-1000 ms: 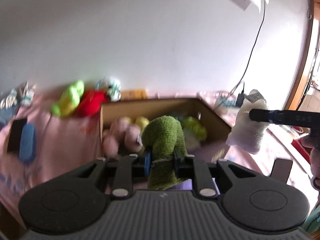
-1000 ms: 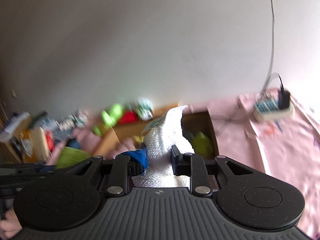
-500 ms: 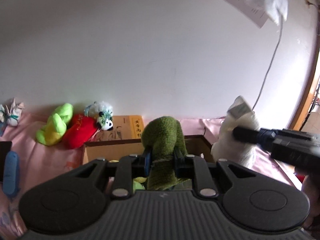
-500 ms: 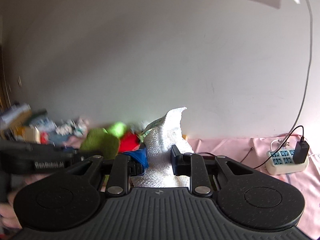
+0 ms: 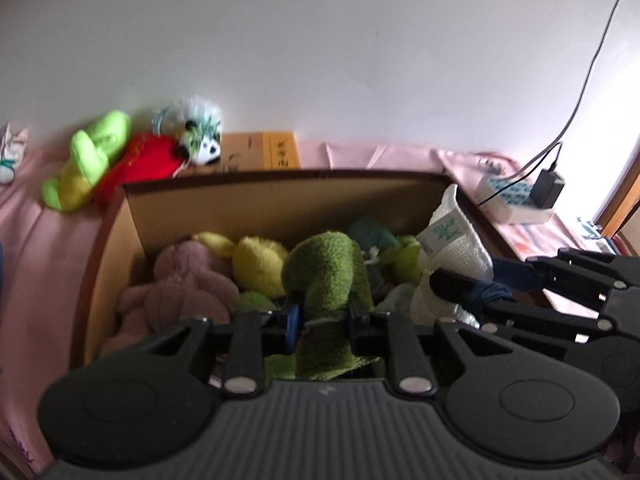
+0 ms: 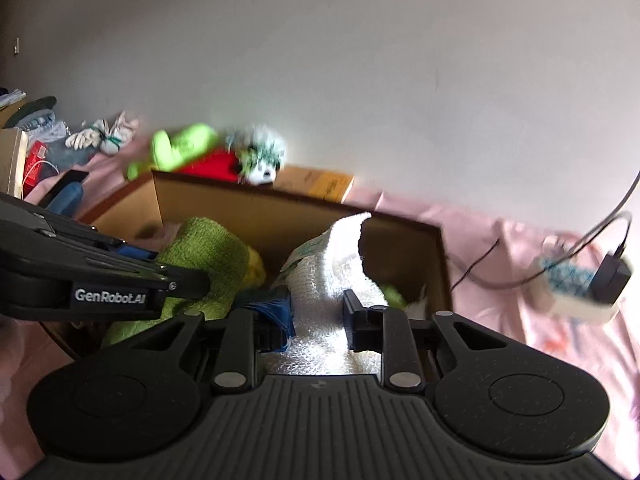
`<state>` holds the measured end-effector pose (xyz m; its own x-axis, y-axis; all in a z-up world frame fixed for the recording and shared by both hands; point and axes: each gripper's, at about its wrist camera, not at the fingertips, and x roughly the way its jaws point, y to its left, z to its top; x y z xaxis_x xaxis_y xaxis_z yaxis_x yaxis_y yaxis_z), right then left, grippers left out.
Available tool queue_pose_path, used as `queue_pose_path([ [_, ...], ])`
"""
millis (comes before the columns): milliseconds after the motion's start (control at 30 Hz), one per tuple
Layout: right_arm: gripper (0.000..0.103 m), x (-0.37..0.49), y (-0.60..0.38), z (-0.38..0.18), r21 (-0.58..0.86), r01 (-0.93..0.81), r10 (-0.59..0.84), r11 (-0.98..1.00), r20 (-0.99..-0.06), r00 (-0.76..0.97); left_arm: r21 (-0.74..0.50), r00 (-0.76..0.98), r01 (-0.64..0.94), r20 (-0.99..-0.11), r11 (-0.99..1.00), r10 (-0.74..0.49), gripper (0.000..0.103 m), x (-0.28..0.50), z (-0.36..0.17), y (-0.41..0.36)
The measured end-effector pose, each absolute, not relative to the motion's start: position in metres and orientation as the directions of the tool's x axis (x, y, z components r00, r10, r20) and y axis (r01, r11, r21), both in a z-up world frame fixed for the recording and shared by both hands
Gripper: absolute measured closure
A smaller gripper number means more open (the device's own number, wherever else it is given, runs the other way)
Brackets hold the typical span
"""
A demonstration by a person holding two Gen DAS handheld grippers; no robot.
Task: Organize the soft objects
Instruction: 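Lift the green cloth with the left tool while the right tool carries the white towel to the box, then open the left tool to drop the green cloth in the box while the right tool releases the white towel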
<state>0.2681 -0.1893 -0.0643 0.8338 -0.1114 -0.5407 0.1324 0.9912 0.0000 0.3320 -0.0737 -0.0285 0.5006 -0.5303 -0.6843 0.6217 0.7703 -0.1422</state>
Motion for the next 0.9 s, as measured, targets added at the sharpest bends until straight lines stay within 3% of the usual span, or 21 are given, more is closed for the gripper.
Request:
queue_pose_path([
  [167,0.091,0.274,-0.189,-0.071,0.080,0.132,-0.063,0.988,-0.571,0.818,-0.116,0.495,0.597,-0.725,0.794,-0.478,0.067,0.341,-0.043,-0.079],
  [233,0.090,0.272,-0.193,-0.070,0.132,0.143,-0.040,0.981,-0.581,0.813,-0.117,0.500,0.576,-0.732,0.809,-0.462,0.057,0.344,-0.044,-0.077],
  [333,0.090,0.266,-0.210,-0.063,0.354,0.175,0.061,0.919,-0.564,0.823,-0.155,0.489,0.569,-0.726,0.808,-0.483,0.051,0.345,-0.040,-0.069],
  [500,0.089,0.243,-0.218,-0.043,0.487,0.203,0.060,0.849,-0.472,0.880,-0.127,0.517,0.547,-0.726,0.828,-0.453,0.049,0.337,-0.028,-0.064],
  [667,0.089,0.220,-0.214,-0.032,0.514,0.225,0.030,0.828,-0.440,0.898,-0.095,0.552,0.508,-0.727,0.856,-0.409,0.048,0.324,-0.012,-0.057],
  [900,0.088,0.202,-0.202,-0.020,0.421,0.277,-0.067,0.864,-0.449,0.891,0.009,0.612,0.472,-0.723,0.881,-0.321,0.045,0.303,0.008,-0.051],
])
